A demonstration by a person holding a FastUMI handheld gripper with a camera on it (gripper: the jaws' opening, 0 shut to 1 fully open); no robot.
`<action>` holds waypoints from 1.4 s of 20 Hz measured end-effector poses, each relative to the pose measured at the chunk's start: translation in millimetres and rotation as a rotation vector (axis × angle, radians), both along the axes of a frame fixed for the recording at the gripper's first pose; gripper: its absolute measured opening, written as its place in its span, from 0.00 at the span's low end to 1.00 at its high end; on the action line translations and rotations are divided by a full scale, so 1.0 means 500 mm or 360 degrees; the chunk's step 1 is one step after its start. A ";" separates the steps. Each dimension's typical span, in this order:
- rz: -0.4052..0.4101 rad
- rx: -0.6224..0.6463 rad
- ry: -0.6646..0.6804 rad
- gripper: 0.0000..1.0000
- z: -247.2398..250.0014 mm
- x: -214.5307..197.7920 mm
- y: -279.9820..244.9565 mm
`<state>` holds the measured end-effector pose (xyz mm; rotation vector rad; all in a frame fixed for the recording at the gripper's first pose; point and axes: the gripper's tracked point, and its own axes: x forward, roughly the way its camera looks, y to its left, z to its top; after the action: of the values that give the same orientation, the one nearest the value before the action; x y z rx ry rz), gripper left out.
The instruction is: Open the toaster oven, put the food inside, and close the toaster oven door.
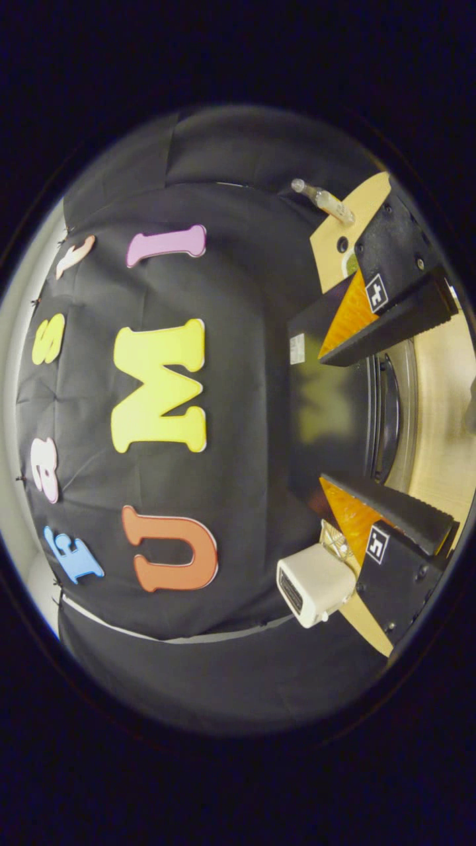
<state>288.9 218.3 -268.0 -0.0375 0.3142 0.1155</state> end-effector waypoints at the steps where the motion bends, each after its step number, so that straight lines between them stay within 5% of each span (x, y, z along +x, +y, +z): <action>1: -0.0002 0.0011 0.0031 1.00 -0.030 0.013 0.003; 5: -0.0032 -0.0048 0.0157 1.00 -0.122 0.018 -0.006; 12: -0.0045 -0.0065 0.0097 1.00 -0.113 -0.007 -0.012; 28: -0.0073 -0.0175 0.0247 1.00 -0.179 -0.199 -0.028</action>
<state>189.6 204.4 -357.7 -0.1305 0.4762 0.0556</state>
